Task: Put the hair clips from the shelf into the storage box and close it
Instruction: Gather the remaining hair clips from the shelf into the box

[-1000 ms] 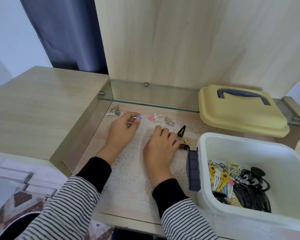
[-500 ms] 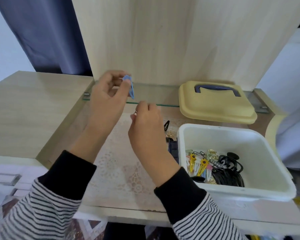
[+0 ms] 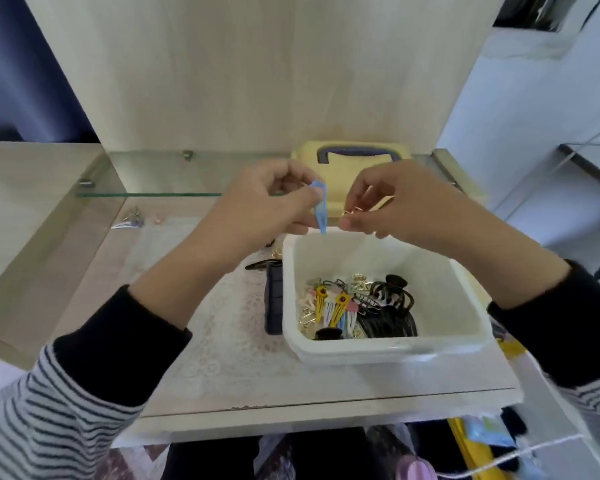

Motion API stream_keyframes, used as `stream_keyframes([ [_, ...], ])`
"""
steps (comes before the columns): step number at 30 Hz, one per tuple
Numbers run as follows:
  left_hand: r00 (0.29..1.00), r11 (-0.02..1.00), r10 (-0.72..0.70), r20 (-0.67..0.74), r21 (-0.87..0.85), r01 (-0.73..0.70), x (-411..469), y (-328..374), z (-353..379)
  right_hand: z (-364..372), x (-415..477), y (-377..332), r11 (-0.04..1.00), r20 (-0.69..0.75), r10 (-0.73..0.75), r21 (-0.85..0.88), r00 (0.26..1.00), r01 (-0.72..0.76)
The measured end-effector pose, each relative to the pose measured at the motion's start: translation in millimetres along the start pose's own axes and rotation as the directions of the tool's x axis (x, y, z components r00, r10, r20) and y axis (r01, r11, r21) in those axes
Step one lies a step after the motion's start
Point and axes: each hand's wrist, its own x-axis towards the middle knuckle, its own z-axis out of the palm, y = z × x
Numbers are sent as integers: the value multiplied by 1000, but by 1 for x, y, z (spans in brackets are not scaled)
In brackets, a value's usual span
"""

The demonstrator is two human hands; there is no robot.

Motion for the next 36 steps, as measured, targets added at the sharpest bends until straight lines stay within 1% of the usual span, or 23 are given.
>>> stream_keyframes([
  [2,994,989,-44,97,145,30,3,-5,10,-6,-2,22,999,65,39,-1,997,-39],
  [5,979,946,-81,187,324,17,8,-11,21,-6,-3,47,997,145,75,17,987,-78],
  [7,965,895,-125,231,445,10,12,-13,26,-3,-3,58,995,185,97,8,978,-100],
  [10,938,801,-200,284,599,-10,18,-17,34,1,-2,69,995,230,96,-29,968,-92],
  [13,926,701,-244,288,713,-37,23,-23,42,6,-1,75,987,214,80,-155,974,-47],
  [16,913,582,-285,292,810,-77,30,-32,51,11,3,80,969,181,58,-246,982,-12],
  [18,906,517,-293,305,848,-118,34,-38,57,15,5,83,949,174,-2,-309,985,56],
  [20,895,468,-306,326,870,-156,36,-43,63,19,5,83,908,193,-79,-391,978,150],
  [24,873,368,-342,347,904,-215,41,-52,72,26,5,81,820,293,-134,-503,947,272],
  [27,869,349,-344,355,908,-232,45,-55,74,27,8,78,781,418,-126,-518,900,350],
  [29,867,349,-342,363,905,-242,46,-56,74,28,9,76,751,470,-127,-530,873,395],
  [31,867,354,-341,363,904,-239,47,-57,74,29,9,77,723,480,-144,-546,865,423],
  [36,870,360,-336,361,903,-236,47,-61,74,32,13,84,730,470,-138,-547,872,410],
])
